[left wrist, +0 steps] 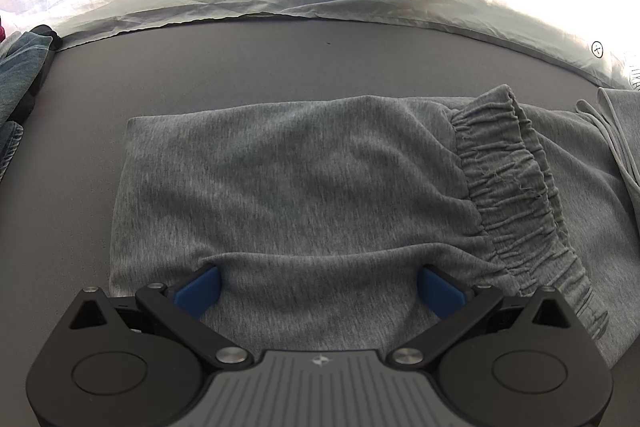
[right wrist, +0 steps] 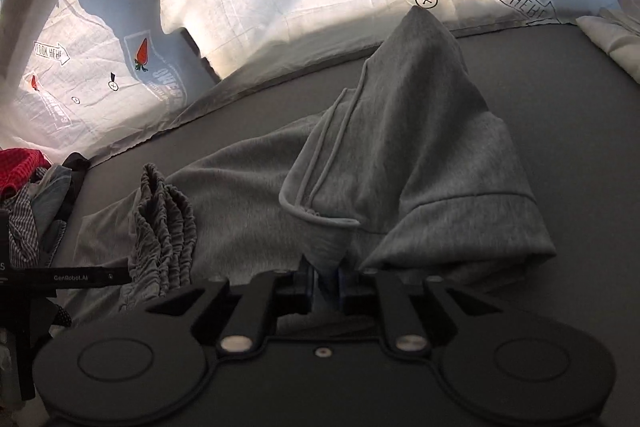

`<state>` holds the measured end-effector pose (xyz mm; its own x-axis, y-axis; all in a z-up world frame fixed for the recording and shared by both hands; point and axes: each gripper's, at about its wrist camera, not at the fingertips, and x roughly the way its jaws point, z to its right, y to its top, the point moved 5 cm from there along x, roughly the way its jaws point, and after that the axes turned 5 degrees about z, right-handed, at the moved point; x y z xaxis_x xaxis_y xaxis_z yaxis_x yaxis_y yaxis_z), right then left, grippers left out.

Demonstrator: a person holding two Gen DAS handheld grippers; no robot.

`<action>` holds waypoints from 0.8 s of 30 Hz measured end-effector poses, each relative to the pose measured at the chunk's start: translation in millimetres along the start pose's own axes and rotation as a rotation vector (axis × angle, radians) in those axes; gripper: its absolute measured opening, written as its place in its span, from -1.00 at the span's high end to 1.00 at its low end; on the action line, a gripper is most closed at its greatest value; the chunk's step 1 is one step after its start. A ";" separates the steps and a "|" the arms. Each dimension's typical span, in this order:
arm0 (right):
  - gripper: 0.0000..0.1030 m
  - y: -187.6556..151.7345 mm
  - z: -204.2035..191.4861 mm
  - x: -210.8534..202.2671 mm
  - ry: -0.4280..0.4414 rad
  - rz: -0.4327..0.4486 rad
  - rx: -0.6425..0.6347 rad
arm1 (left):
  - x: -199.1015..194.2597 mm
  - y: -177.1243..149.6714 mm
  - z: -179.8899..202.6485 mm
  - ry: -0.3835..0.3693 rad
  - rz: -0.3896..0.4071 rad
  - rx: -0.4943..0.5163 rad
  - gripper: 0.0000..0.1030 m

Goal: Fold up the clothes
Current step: 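Lift the leg ends with right gripper and fold them over toward the waistband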

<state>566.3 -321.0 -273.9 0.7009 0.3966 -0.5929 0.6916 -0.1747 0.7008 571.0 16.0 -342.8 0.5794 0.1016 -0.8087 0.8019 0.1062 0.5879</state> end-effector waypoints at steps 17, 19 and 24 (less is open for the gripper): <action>-0.02 32.8 -35.4 80.8 -0.268 0.052 -0.194 | -1.8 -0.4 -2.9 -0.005 0.009 0.003 -1.00; -0.01 34.5 -32.6 86.1 -0.331 0.048 -0.199 | -2.1 -0.5 -3.0 -0.006 0.011 0.004 -1.00; 0.85 42.8 -18.8 82.8 -0.366 0.076 -0.144 | -2.1 -0.5 -2.5 -0.006 0.017 0.004 -1.00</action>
<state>650.7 -278.8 -285.6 0.7827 0.0359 -0.6213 0.6223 -0.0527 0.7810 569.0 18.1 -341.3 0.5938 0.0973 -0.7987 0.7925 0.1005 0.6015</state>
